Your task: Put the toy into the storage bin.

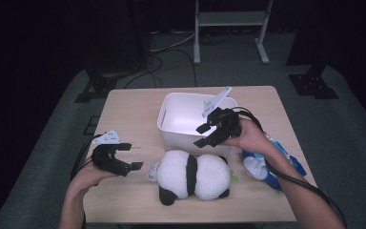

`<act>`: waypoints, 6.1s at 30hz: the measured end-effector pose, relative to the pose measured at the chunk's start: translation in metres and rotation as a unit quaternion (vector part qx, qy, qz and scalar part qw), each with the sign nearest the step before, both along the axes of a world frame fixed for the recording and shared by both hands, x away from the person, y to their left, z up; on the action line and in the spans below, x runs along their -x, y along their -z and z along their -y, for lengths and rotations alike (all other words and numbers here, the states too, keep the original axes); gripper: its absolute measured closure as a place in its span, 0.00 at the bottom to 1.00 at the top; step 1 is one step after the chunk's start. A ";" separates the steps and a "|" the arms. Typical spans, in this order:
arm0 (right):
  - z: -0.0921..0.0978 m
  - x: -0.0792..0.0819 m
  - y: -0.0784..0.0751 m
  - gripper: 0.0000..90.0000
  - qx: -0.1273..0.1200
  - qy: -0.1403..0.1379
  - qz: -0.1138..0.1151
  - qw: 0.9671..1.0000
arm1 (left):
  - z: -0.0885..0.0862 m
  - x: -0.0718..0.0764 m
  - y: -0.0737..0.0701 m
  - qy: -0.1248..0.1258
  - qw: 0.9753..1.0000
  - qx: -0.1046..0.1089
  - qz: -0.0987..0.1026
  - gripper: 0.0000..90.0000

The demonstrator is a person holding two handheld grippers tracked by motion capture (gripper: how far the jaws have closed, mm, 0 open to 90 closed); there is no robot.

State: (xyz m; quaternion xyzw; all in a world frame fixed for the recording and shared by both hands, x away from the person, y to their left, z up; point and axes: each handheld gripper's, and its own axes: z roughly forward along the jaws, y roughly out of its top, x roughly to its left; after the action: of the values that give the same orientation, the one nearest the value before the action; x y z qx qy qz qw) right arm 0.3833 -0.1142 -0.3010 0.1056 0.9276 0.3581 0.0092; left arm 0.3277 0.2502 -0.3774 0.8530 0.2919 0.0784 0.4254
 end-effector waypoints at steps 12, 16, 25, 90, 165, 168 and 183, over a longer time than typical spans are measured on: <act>-0.011 0.030 0.016 0.35 0.016 -0.030 -0.013 0.999 | -0.001 0.000 0.000 -0.001 1.000 -0.003 0.000 0.09; -0.014 0.033 0.027 0.32 0.027 -0.034 -0.021 0.999 | -0.001 0.001 0.000 -0.003 1.000 -0.002 0.001 0.09; -0.024 0.042 0.054 0.28 0.055 -0.041 -0.031 0.997 | -0.002 0.000 0.000 -0.002 1.000 -0.004 0.001 0.09; -0.052 0.040 0.084 0.43 0.121 -0.052 -0.021 0.991 | -0.011 -0.002 0.005 -0.016 1.000 0.009 -0.007 0.09; -0.024 0.065 -0.052 0.56 0.054 -0.060 0.025 0.996 | -0.038 -0.006 0.013 -0.045 0.999 0.024 -0.017 0.09; -0.022 0.062 -0.064 0.56 0.051 -0.057 0.029 0.997 | -0.038 -0.006 0.012 -0.045 0.999 0.026 -0.016 0.09; -0.011 0.043 -0.102 0.56 0.045 -0.034 0.049 0.997 | -0.036 -0.008 0.015 -0.040 0.999 0.030 -0.022 0.09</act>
State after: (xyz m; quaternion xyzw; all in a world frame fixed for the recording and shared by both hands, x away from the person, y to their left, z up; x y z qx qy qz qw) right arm 0.3406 -0.1031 -0.1990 0.0560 0.9443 0.3206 0.0478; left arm 0.3358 0.2857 -0.3928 0.8292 0.3372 0.0678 0.4406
